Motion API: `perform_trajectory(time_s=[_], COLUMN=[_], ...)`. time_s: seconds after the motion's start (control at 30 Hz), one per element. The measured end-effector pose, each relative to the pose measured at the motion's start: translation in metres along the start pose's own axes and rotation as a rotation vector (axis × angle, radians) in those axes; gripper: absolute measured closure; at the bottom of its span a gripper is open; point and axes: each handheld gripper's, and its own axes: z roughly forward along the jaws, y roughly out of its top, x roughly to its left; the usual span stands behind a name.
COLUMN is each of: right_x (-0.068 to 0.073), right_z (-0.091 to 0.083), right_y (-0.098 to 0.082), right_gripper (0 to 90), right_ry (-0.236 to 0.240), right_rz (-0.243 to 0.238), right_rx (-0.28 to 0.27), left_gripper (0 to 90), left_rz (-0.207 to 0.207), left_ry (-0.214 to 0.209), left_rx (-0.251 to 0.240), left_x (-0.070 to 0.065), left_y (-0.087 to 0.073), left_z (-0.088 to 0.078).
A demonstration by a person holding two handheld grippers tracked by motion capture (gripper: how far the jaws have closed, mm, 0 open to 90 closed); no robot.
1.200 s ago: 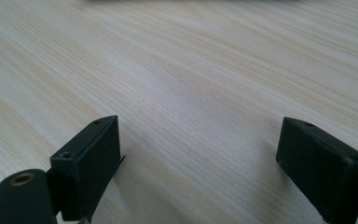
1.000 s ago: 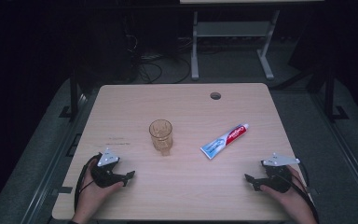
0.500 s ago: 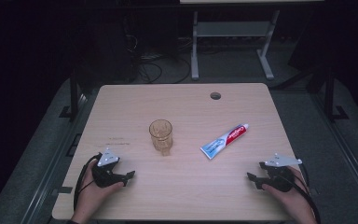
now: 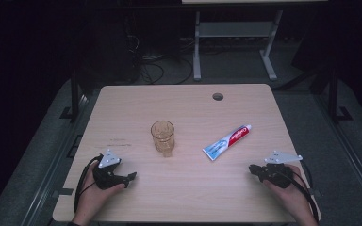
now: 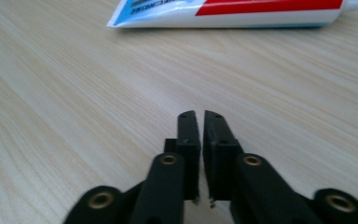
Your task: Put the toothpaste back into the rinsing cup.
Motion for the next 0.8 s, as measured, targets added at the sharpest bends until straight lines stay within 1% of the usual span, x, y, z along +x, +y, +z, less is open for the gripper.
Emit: perform_trajectory(time_s=[0.03, 0.07, 0.17, 0.2, 0.5, 0.6, 0.8], right_x=[0.000, 0.000, 0.001, 0.002, 0.001, 0.000, 0.002], right_z=[0.000, 0.000, 0.003, 0.003, 0.011, 0.013, 0.019], right_y=[0.000, 0.001, 0.006, 0.007, 0.018, 0.022, 0.029], right_gripper=[87.3, 89.5, 89.8, 89.8, 89.8, 89.8, 89.8], right_ry=[0.000, 0.004, 0.024, 0.022, 0.043, 0.055, 0.069], right_rz=[0.000, -0.003, -0.006, -0.008, -0.006, 0.003, -0.003], right_rx=[0.000, 0.000, 0.005, 0.008, -0.010, -0.017, -0.019], left_gripper=[13.4, 13.4, 13.4, 13.4, 13.4, 13.4, 13.4], left_rz=[0.000, 0.000, 0.000, 0.000, 0.001, 0.001, 0.000], left_ry=[0.000, 0.000, 0.000, 0.000, -0.001, 0.000, 0.000], left_rx=[0.000, 0.000, 0.000, 0.000, 0.001, 0.001, 0.000], left_x=[0.000, 0.000, 0.000, 0.000, 0.000, 0.000, 0.000], left_y=[0.000, 0.000, 0.000, 0.000, 0.000, 0.000, 0.000], left_z=[0.000, 0.000, 0.000, 0.000, 0.000, 0.000, 0.000])
